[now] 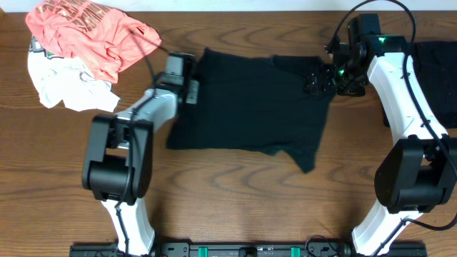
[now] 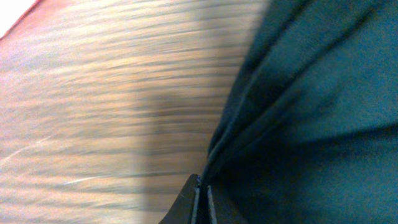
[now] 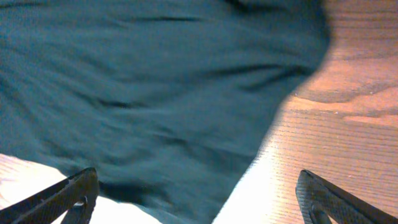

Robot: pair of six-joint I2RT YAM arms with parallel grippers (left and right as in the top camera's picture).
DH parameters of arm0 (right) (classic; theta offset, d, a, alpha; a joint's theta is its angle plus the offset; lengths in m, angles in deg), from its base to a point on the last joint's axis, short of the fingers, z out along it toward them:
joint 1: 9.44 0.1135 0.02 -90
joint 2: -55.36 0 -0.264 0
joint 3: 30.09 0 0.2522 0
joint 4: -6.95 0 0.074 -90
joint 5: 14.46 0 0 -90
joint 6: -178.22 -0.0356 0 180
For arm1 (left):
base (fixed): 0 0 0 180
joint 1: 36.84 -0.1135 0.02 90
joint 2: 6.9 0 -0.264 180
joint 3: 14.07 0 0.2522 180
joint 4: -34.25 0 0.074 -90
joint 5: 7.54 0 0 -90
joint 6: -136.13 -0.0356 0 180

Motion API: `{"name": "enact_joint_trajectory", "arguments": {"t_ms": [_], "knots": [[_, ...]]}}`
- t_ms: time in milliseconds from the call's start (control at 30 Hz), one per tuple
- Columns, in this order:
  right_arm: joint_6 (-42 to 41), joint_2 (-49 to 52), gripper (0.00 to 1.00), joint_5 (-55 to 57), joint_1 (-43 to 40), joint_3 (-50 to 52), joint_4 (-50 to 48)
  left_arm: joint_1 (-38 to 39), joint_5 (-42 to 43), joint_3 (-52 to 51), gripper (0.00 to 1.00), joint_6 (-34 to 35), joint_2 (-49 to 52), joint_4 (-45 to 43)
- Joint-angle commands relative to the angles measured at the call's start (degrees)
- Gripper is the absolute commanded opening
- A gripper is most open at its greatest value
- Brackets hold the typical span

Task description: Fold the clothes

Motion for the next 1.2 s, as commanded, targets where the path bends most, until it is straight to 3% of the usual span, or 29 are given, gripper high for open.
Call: {"name": "enact_joint_trajectory", "arguments": {"t_ms": [0, 33, 100, 133, 200, 233, 567, 633, 867, 1167], "knots": [[0.07, -0.5, 0.99, -0.63, 0.55, -0.66, -0.04, -3.28, -1.07, 0.98, 0.08, 8.98, 0.07, 1.01], [0.07, -0.5, 0.99, -0.63, 0.57, -0.66, -0.11, -3.91, -1.05, 0.96, 0.16, 10.08, 0.07, 1.36], [0.07, -0.5, 0.99, -0.63, 0.57, -0.66, -0.22, -4.7, -0.9, 0.96, 0.5, 11.39, 0.07, 1.86], [0.07, -0.5, 0.99, -0.63, 0.55, -0.66, -0.22, -4.83, -0.74, 0.96, 0.62, 11.39, 0.07, 1.99], [0.07, -0.5, 0.99, -0.66, 0.57, -0.66, -0.17, -4.81, 0.17, 0.96, 0.83, 11.34, 0.07, 2.05], [0.04, -0.5, 0.99, -0.66, 0.55, -0.66, -0.15, -4.76, 0.85, 0.96, 0.89, 11.37, 0.07, 2.08], [0.02, -0.5, 0.95, -0.63, 0.74, -0.63, 2.78, -4.76, 3.39, 0.98, 0.93, 10.58, -4.83, 9.09], [0.02, -0.5, 0.94, -0.61, 1.2, -0.63, 3.58, -4.87, 3.39, 0.98, 0.99, 9.49, -8.15, 11.98], [0.0, -0.55, 0.9, 2.78, 5.05, -0.63, 6.71, -5.29, 3.19, 0.98, 0.98, 6.1, -22.82, 23.69], [-4.79, -5.44, 0.9, 7.1, 12.11, -0.63, 13.03, -5.33, 3.21, 0.98, 0.98, 7.72, -39.74, 40.57]]}}
